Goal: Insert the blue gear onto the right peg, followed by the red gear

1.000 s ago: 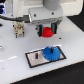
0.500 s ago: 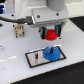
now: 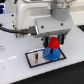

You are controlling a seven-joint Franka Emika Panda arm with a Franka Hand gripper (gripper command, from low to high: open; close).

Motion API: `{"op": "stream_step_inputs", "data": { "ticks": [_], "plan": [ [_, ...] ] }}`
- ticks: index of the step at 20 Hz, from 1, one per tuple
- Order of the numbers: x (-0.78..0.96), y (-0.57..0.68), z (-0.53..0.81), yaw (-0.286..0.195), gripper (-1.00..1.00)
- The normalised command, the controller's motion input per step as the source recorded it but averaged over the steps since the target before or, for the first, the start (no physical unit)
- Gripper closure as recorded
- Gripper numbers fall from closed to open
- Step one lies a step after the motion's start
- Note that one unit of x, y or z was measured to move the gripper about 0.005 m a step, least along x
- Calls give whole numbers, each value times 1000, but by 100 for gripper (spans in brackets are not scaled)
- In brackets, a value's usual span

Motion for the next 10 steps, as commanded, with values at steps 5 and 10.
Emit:
{"op": "stream_step_inputs", "data": {
  "ticks": [5, 10],
  "plan": [
    [245, -7, -91, 0, 100],
    [199, -58, -181, 0, 100]
  ]
}}
